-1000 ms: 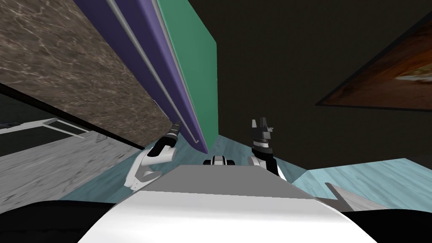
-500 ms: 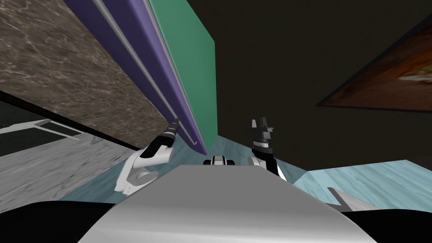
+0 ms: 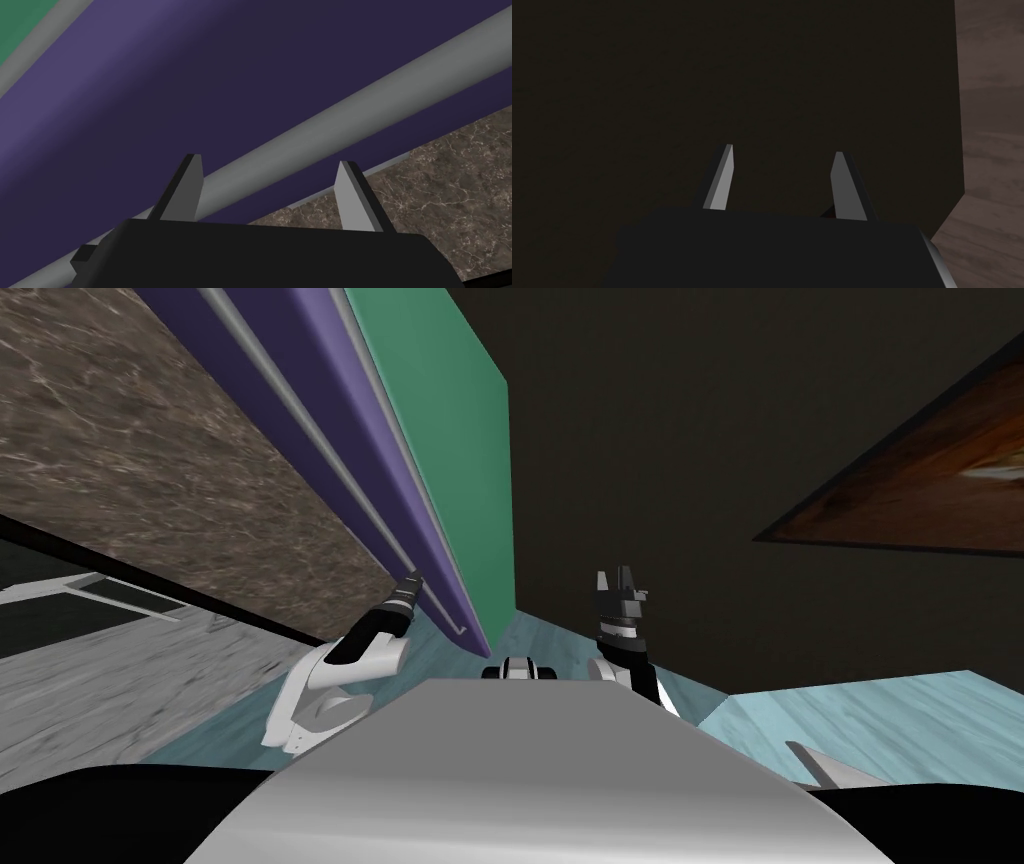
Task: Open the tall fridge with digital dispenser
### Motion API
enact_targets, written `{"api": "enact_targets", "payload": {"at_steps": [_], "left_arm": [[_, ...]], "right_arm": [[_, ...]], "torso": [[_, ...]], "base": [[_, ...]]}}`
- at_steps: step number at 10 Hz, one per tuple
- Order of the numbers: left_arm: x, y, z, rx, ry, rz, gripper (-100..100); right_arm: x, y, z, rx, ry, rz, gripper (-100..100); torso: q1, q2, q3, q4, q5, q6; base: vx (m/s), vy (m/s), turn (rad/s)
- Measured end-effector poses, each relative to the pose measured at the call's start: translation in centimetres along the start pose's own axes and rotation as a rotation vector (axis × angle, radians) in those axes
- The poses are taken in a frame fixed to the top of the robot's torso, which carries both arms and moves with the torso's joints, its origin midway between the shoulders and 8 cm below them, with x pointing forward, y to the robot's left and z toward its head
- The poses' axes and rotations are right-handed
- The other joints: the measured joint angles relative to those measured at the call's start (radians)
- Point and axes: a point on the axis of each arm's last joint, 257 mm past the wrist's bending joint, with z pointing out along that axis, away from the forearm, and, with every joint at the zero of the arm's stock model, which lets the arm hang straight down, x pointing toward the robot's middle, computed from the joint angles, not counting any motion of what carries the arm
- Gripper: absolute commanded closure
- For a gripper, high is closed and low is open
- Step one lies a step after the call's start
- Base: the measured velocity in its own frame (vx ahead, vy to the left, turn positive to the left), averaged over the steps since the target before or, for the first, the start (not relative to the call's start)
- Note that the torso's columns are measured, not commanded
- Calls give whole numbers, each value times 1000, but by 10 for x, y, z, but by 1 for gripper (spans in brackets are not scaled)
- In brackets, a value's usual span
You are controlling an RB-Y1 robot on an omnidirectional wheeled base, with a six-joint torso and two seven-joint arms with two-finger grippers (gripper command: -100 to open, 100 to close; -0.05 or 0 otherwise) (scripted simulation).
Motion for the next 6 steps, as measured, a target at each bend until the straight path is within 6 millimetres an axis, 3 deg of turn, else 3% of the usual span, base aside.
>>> {"api": "enact_targets", "payload": {"at_steps": [2, 6], "left_arm": [[12, -7, 1, 20, 39, 0, 100], [29, -17, 1, 50, 91, 3, 100]], "right_arm": [[0, 0, 0, 0, 0, 0, 0], [0, 0, 0, 0, 0, 0, 0]], "torso": [[16, 5, 3, 3, 4, -3], [9, -5, -5, 3, 1, -3]], "base": [[-159, 246, -123], [-187, 232, -61]]}}
